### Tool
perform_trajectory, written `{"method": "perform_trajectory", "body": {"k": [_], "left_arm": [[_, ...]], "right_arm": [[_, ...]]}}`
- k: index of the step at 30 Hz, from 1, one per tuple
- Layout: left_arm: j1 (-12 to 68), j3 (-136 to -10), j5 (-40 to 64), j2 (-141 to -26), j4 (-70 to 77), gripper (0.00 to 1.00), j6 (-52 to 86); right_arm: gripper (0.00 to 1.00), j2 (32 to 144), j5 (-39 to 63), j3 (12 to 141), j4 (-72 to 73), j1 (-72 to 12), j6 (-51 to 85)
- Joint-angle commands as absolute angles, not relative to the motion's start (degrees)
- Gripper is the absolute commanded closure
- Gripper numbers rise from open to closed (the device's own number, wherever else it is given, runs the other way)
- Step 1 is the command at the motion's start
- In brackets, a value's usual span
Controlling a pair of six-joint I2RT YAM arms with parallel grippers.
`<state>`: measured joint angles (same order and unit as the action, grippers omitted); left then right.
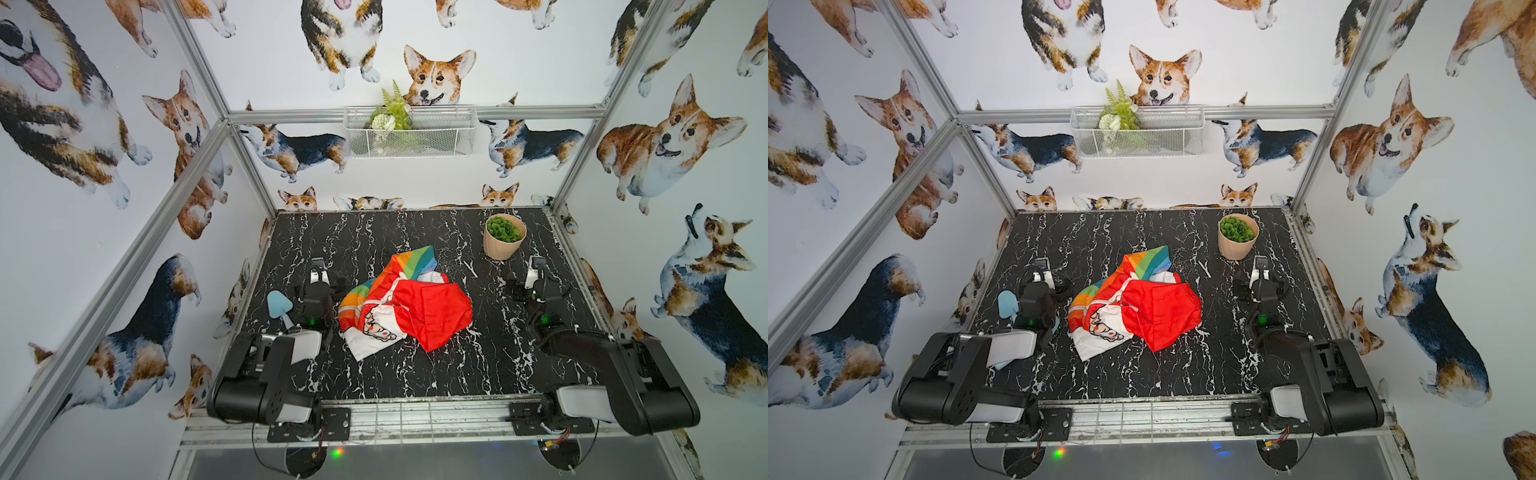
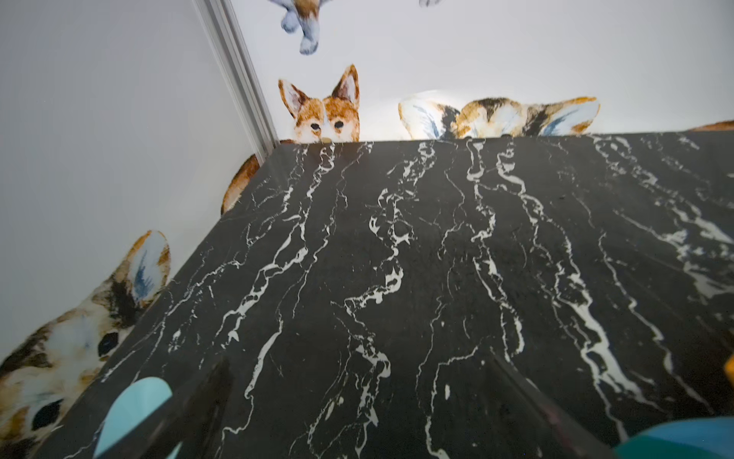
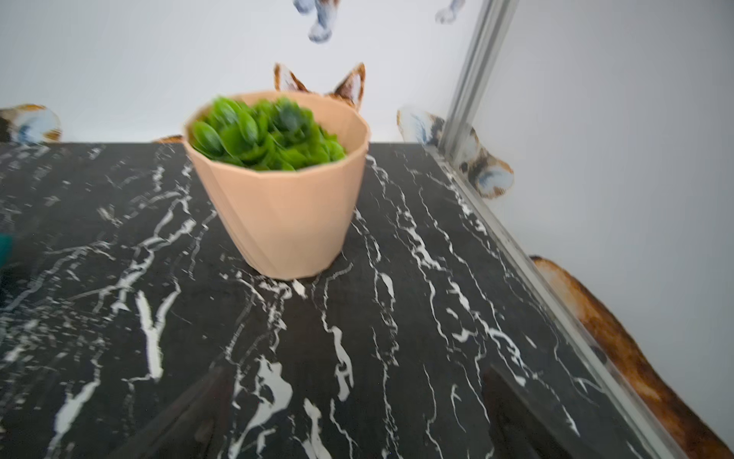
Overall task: Unzip the jacket
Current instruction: Flatten out the jacket at the center of the board.
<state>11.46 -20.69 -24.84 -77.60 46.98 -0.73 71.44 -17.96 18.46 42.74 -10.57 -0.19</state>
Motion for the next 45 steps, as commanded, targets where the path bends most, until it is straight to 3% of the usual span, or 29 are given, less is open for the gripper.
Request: {"method": "perform_trajectory", "body": {"k": [1, 4, 9, 15, 20, 29, 39, 45], "left_arm": [[13.3, -24.4, -38.8, -70.8, 32.0, 0.00, 3.9], [13.2, -31.8, -50.9, -65.0, 9.3, 0.00, 20.6], [13.0, -36.4, -44.4, -61.1, -4.9, 0.00, 31.9], [14.2, -37.6, -27.0, -61.0, -8.4, 0.00, 33.5], [22.6, -41.4, -26.2, -64.1, -15.5, 0.00, 32.9], [32.8, -41.0, -15.5, -66.6, -14.3, 0.00, 30.3], [32.9, -39.0, 4.3, -71.5, -2.4, 0.00, 29.9], [34.1, -40.2, 9.3, -76.2, 2.3, 0.00, 29.3]], "right_arm": [[0.00, 65.3, -18.6, 20.6, 34.5, -10.9, 0.0], [0.00, 59.7, -18.9, 20.8, 32.8, -10.9, 7.3], [0.01, 57.0, -29.3, 27.3, 13.5, -10.8, 29.5], [0.01, 58.9, -7.1, 31.1, 8.6, -9.8, 31.4], [0.00, 62.4, 3.0, 35.7, 1.9, -10.5, 35.5], [0.09, 72.2, 14.9, 43.6, -13.6, -16.0, 37.0], [0.11, 69.3, 5.8, 38.1, -17.1, -27.6, 48.4], [0.11, 71.3, 7.6, 36.1, -12.0, -29.6, 51.0]]}}
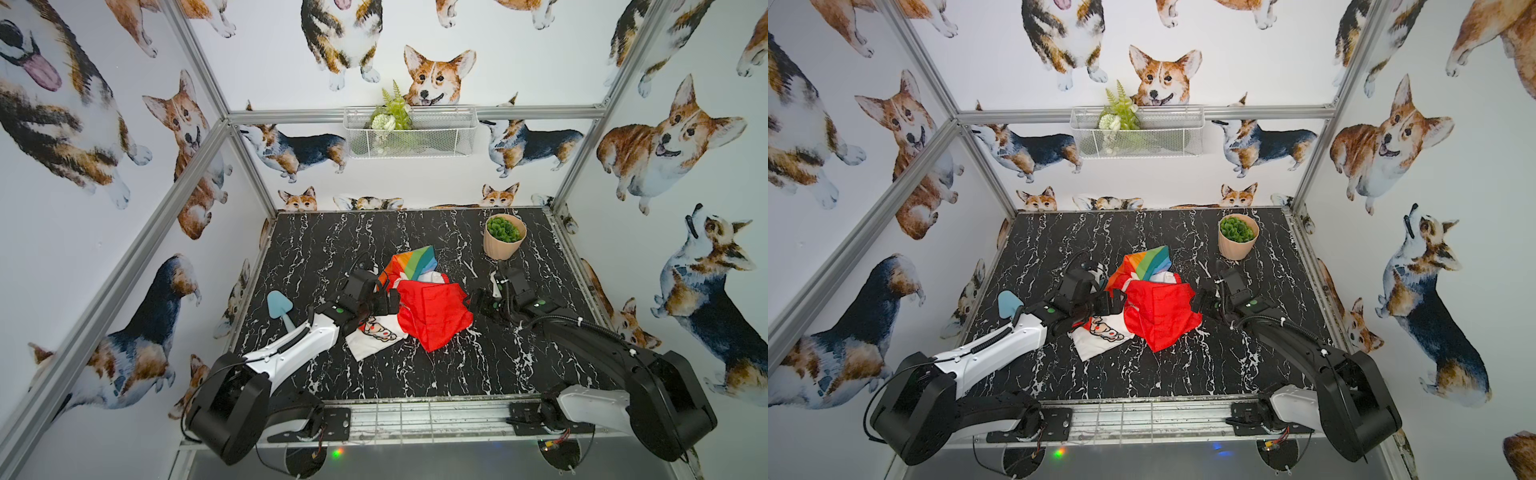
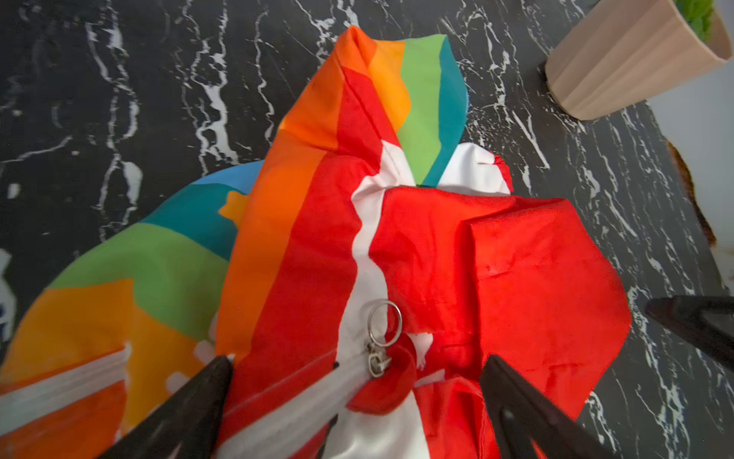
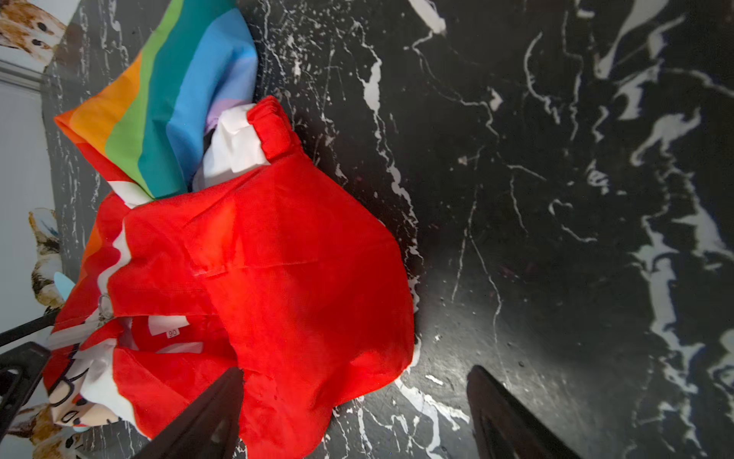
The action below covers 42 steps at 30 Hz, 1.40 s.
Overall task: Unzip the jacket
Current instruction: Flatten out the jacket at the center of the board.
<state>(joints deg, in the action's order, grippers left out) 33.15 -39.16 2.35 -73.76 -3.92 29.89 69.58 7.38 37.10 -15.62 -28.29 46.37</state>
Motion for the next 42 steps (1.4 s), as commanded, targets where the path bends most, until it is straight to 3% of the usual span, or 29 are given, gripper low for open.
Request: {"method": "perform_trajectory", "body": {"k": [1, 11, 23, 31, 42], "left_arm": [[34.3, -40.3, 9.5, -76.4, 2.6, 0.00, 29.3], [37.0, -43.4, 9.7, -80.2, 3.7, 0.00, 27.8], [37.2, -42.9, 5.7, -78.0, 1.6, 0.00, 26.5], [37.2, -41.9, 0.9, -74.6, -0.3, 0.00, 26.8], [34.5, -40.3, -0.5, -70.4, -1.7, 0.00, 28.6]], "right_arm": [[0.11, 72.3, 8.7, 36.2, -10.5, -29.8, 51.5], [0.13, 78.1, 11.3, 36.4, -4.2, -30.4, 54.2], [0.33, 81.8, 2.0, 39.2, -9.9, -30.5, 52.7], [0.36, 84.1, -1.7, 40.6, -11.1, -30.5, 51.9], [0.92, 78.1, -7.6, 41.8, -13.6, -30.5, 44.9]]}}
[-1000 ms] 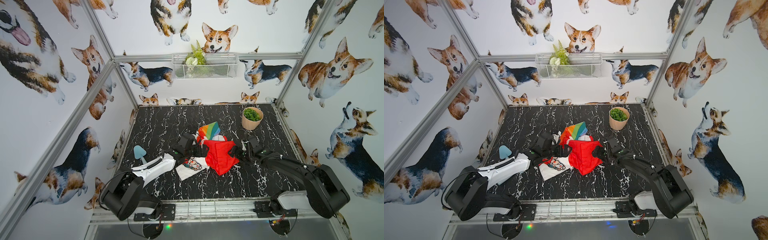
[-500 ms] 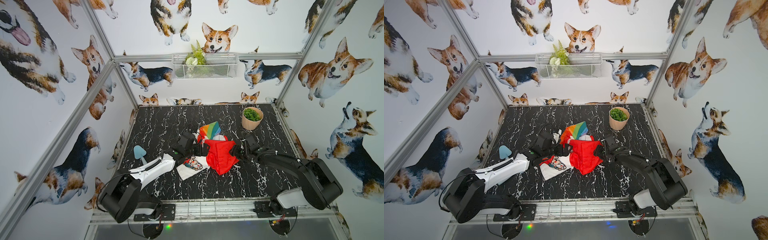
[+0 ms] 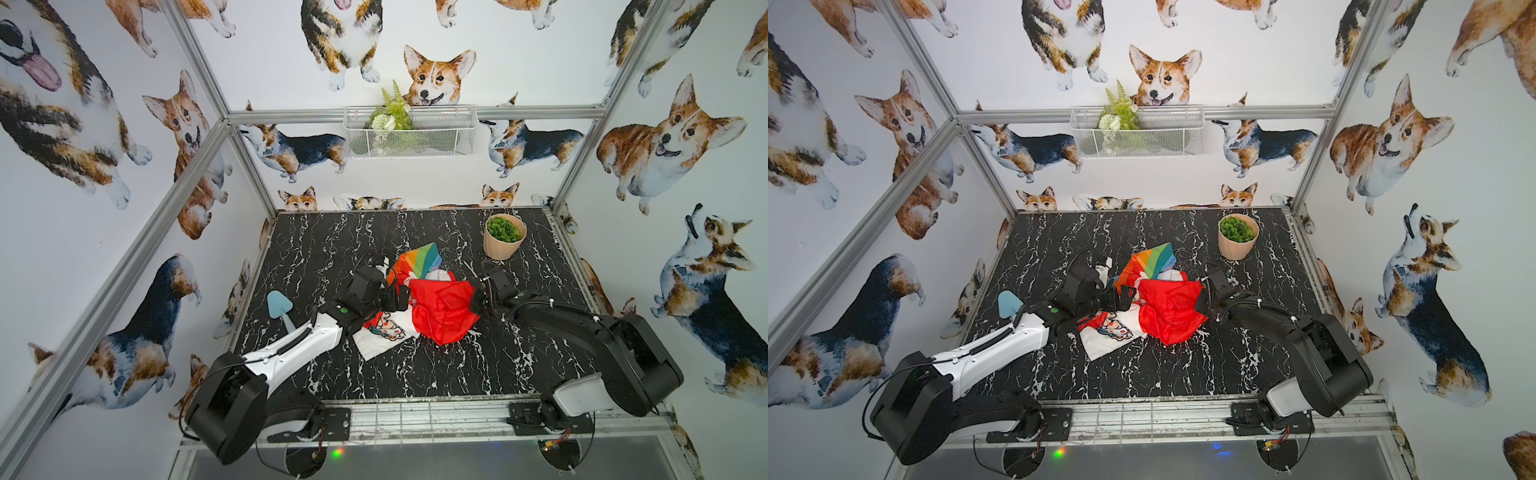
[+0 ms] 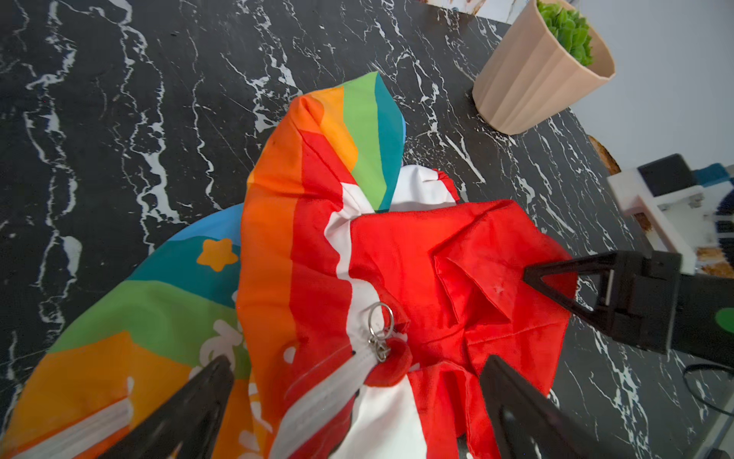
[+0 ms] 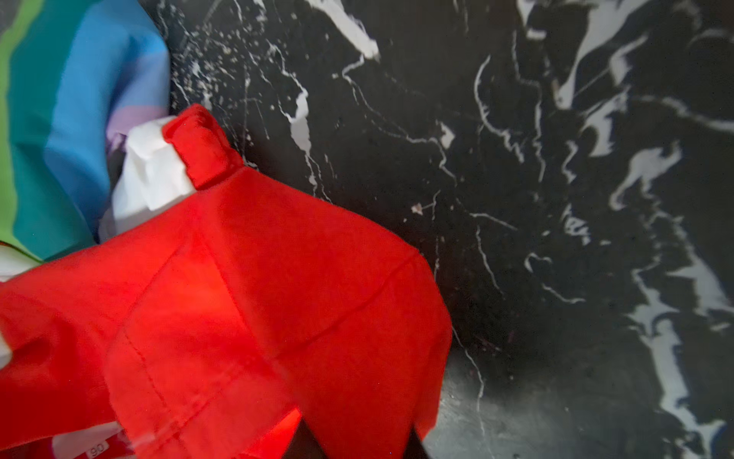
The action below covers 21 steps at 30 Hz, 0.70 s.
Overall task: Unzip the jacket
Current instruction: Flatten out the jacket at the center of the board.
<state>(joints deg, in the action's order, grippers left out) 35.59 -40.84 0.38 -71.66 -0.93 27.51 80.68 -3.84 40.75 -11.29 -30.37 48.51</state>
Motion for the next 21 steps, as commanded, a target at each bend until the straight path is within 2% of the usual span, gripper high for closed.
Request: {"method": "perform_trajectory", "body": {"k": [1, 7, 12, 21], "left_arm": [[33.9, -39.9, -0.5, -69.9, -1.7, 0.00, 28.8], [29.2, -38.6, 2.5, -67.7, -2.2, 0.00, 29.8], [26.5, -37.0, 3.4, -66.5, -1.8, 0.00, 31.4], [24.3, -34.7, 0.8, -60.1, -3.1, 0.00, 32.9]], "right_arm": [[0.94, 76.3, -8.4, 42.0, -14.2, -30.4, 43.3], [1.00, 66.9, -8.6, 46.1, -18.2, -30.4, 35.1], [1.00, 63.3, -5.3, 50.7, -19.3, -30.4, 31.8], [1.00, 67.4, 3.1, 65.9, -20.0, -30.5, 28.4]]}}
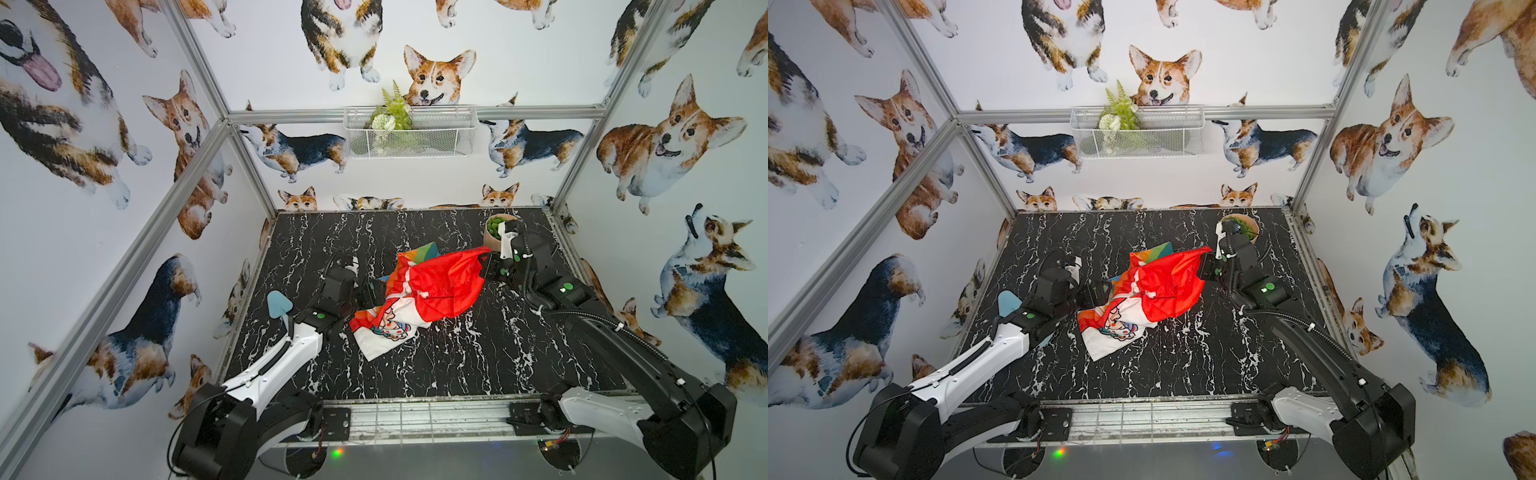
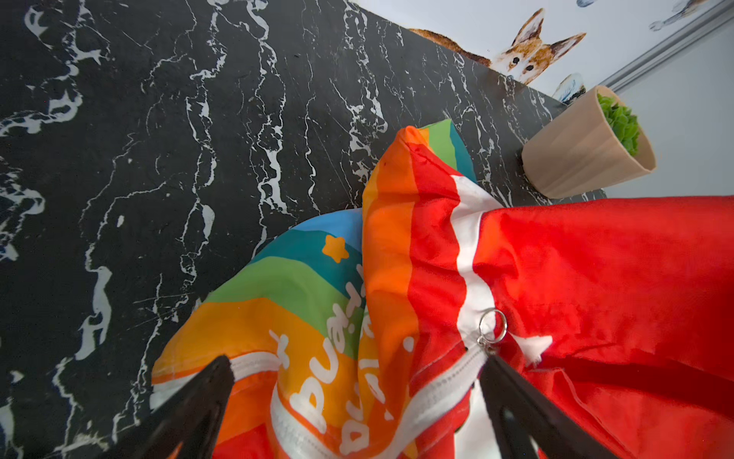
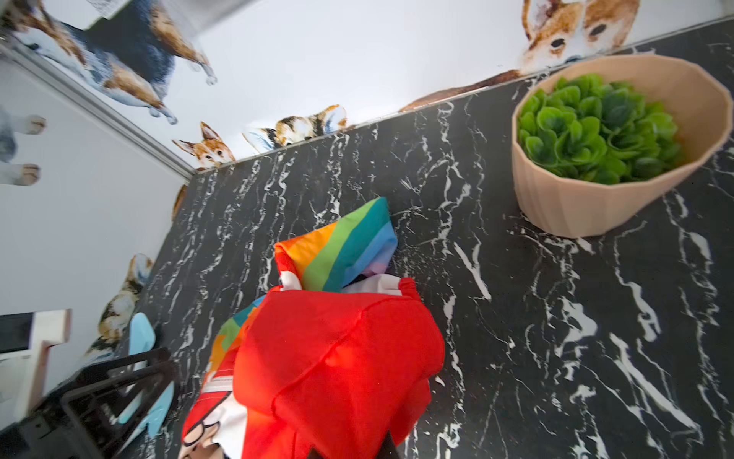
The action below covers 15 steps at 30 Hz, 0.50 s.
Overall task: Unzip the jacket
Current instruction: Flatten out the jacket at the center of the board.
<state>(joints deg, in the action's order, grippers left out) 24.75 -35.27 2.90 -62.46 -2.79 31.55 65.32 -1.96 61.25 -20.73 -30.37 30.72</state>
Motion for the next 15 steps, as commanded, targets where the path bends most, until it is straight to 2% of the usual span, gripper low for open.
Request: {"method": "perform_trajectory", "body": {"k": [1, 8, 13, 15], "left_arm": [[24.2, -34.6, 0.3, -59.4, -3.2, 0.00, 33.1], [22.2, -33.9, -2.3, -52.2, -7.4, 0.00, 33.6], [21.6, -33.8, -3.5, -48.3, -9.3, 0.00, 33.3], [21.5, -34.0, -3.7, -47.5, -9.3, 0.00, 33.2]], "right_arm": [[1.00, 68.8, 4.5, 69.4, -20.0, -30.5, 28.3], [1.00, 77.1, 12.9, 88.8, -23.1, -33.7, 26.6], [1.00, 81.2, 13.5, 104.6, -30.2, -39.8, 21.4], [1.00, 80.4, 13.5, 106.2, -30.7, -40.2, 20.8]]}}
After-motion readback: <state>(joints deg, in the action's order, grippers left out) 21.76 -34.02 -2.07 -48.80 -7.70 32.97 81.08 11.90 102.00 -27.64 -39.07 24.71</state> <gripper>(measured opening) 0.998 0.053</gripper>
